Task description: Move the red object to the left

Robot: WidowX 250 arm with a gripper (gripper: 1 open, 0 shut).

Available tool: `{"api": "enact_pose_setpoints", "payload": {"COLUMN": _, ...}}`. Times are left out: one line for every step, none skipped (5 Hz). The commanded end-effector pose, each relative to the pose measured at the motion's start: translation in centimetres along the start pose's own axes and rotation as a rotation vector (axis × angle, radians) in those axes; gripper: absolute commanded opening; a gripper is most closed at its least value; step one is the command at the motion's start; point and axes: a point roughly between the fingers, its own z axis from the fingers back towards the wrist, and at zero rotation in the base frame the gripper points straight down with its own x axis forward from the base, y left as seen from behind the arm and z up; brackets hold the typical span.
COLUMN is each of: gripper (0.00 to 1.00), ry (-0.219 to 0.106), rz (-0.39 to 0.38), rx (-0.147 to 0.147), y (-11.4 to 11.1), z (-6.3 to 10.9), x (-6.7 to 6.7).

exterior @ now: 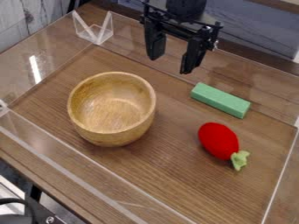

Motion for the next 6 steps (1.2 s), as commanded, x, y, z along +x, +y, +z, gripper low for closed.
{"api": "enact_pose_setpoints", "payload": {"gripper": 1.0, "ry": 0.033, "rz": 0.006, "rx": -0.008, "y": -0.5, "z": -1.3, "x": -0.2}}
{"api": "enact_pose_setpoints", "payload": {"gripper": 1.0, "ry": 0.044, "rz": -0.001, "rx": -0.014, "y": -1.3, "z": -2.1, "x": -1.1}}
{"api": "enact_pose_setpoints", "payload": {"gripper": 1.0, "ry": 0.03, "rz": 0.045, "rx": -0.017, "y": -2.5, "z": -2.4, "x": -1.9}}
{"api": "enact_pose_setpoints", "payload": {"gripper": 1.0, "ry": 0.038, "rz": 0.101, "rx": -0.02, "y": -2.5, "z": -3.5, "x": -2.4}}
{"api": "enact_pose_setpoints", "payload": {"gripper": 1.0, "ry": 0.02, "rz": 0.21, "rx": -0.031, "y": -3.0, "z": -4.2, "x": -2.9}}
{"api": "enact_pose_setpoints", "payload": {"gripper": 1.0, "ry": -0.007, "rz": 0.406, "rx": -0.051, "y": -3.6, "z": -4.8, "x": -2.7}}
